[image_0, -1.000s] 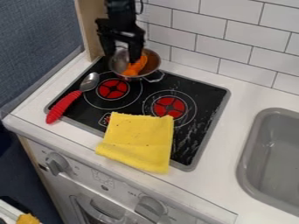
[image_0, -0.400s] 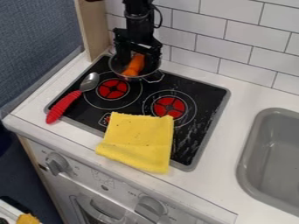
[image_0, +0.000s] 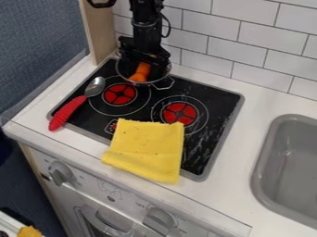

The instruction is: Take the object from the silver pot and put it on top of yellow cloth.

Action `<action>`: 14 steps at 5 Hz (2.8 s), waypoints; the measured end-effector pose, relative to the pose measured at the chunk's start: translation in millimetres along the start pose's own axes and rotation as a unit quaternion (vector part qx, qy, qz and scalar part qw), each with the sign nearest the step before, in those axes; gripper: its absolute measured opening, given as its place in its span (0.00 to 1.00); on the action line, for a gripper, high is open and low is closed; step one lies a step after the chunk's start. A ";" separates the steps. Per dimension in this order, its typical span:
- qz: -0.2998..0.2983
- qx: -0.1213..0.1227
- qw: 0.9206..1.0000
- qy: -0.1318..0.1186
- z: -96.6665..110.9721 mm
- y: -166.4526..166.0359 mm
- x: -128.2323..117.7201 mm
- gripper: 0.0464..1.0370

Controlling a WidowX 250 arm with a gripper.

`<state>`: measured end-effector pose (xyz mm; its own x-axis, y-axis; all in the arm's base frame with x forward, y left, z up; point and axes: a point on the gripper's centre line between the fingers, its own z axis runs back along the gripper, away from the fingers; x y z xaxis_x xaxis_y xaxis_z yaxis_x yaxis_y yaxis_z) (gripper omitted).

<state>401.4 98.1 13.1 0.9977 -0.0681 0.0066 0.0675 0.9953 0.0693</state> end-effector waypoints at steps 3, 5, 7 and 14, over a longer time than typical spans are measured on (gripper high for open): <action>-0.018 -0.002 0.999 -0.043 42.0 -7.0 -13.0 0.37; -0.048 0.002 0.992 -0.116 113.3 -51.9 -78.9 0.37; -0.099 0.005 0.994 -0.055 78.9 -87.5 -144.3 0.37; -0.080 0.001 0.996 -0.040 64.6 -94.9 -164.9 0.96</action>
<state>229.8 10.4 69.9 0.9700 -0.2316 0.0738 0.2258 0.9710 0.0781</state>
